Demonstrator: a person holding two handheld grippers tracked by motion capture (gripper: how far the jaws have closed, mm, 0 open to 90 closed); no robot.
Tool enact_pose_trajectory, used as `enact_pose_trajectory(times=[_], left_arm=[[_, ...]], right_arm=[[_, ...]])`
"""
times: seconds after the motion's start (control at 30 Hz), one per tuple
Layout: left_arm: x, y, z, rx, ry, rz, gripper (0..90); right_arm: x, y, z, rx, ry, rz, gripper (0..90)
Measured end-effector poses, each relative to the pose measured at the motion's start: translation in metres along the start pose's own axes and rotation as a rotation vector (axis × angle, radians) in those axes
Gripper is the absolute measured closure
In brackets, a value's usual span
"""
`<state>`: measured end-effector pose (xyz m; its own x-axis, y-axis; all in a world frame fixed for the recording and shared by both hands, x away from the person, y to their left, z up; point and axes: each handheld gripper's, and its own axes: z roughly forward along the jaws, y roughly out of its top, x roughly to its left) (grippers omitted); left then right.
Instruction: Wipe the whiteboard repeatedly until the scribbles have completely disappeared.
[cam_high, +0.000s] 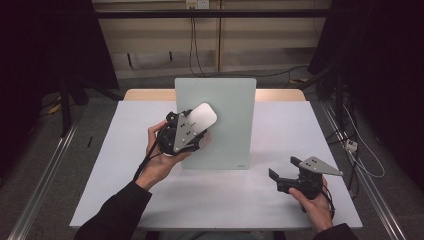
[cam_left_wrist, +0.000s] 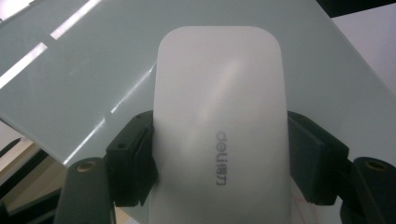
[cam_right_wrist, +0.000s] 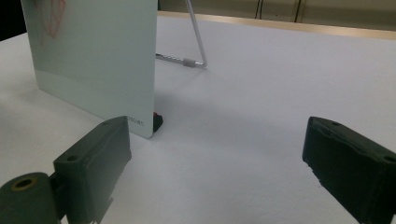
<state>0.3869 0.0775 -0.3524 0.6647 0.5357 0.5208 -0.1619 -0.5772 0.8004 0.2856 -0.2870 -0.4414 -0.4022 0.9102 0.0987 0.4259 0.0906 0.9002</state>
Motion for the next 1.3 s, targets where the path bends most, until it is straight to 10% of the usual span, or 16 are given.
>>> enact_pose_trajectory(times=[0.37, 1.0, 1.3], left_arm=[[-0.002, -0.001, 0.000, 0.017, -0.033, 0.001, 31.1], [0.052, 0.030, -0.007, -0.019, 0.069, -0.024, 31.1], [0.042, 0.027, -0.003, -0.012, 0.078, 0.012, 31.1]], right_arm=[[0.000, 0.000, 0.000, 0.000, 0.000, 0.001, 7.7], [0.000, 0.000, 0.000, -0.001, 0.001, 0.001, 7.7], [0.000, 0.000, 0.000, -0.003, 0.001, 0.001, 7.7]])
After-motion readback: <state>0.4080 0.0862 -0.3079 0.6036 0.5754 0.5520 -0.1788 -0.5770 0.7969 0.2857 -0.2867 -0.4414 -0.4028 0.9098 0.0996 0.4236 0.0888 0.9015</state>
